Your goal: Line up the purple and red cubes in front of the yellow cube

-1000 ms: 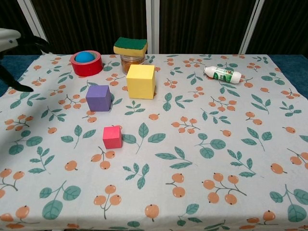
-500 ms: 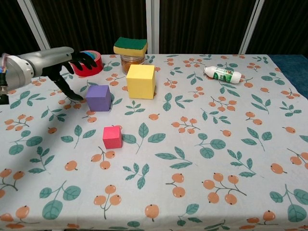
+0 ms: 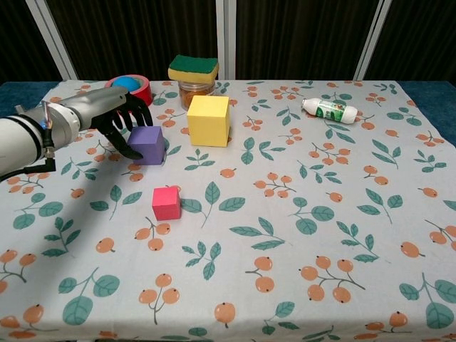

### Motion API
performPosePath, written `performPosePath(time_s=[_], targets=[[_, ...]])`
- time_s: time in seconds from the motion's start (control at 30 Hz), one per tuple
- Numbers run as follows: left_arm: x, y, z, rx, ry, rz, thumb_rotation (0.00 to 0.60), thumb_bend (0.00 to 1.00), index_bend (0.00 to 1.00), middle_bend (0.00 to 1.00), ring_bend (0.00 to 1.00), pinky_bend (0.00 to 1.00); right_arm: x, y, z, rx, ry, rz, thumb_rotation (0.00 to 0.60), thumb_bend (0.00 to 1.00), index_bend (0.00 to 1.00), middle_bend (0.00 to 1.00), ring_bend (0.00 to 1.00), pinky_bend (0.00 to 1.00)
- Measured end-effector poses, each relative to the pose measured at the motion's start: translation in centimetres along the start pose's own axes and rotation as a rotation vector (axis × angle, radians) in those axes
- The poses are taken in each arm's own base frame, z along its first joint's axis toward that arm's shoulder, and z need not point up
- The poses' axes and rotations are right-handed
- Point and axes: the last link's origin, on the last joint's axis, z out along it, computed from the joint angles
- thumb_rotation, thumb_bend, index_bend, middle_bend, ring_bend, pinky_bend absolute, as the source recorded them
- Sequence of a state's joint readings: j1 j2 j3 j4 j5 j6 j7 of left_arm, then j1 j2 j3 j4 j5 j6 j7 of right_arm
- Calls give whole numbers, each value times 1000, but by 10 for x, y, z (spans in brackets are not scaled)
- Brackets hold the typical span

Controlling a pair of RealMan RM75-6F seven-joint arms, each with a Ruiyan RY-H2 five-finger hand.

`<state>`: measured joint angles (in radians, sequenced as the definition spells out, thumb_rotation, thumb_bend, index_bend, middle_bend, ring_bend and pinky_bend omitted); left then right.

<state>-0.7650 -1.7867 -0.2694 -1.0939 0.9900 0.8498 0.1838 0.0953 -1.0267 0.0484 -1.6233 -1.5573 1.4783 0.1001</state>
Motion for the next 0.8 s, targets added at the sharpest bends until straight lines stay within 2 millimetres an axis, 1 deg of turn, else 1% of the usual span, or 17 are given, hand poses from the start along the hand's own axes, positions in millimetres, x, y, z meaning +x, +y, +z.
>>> performPosePath(time_s=[0.03,0.13,0.23,0.33,0.5,0.67,0.8], targets=[[0,1,0,-4,10,-1,600,116,559,606,538,502,0,0,0,0,0,0,600,215,12,142,65,188],[1,4,-3,-27,42,-9,600,130,568,624,566,569,0,0,-1,0,-2,-1,600,216,12,142,65,189],[3,11,-9,-68,67,-15,600,131,567,624,570,571,0,0,-1,1,-1,-1,600,215,12,142,65,189],[4,22,-19,-127,77,-20,600,131,566,624,570,571,0,0,-2,2,0,-2,600,215,12,142,65,189],[0,49,-31,-219,68,-28,600,132,563,620,570,567,1,0,-4,-2,3,-3,600,215,10,142,65,188],[-5,68,-28,-258,74,27,600,132,559,608,570,560,3,3,-9,-14,5,-4,600,216,8,142,65,188],[-11,75,-20,-256,70,71,600,130,554,592,570,555,4,3,-10,-14,7,-6,600,215,6,142,65,189]])
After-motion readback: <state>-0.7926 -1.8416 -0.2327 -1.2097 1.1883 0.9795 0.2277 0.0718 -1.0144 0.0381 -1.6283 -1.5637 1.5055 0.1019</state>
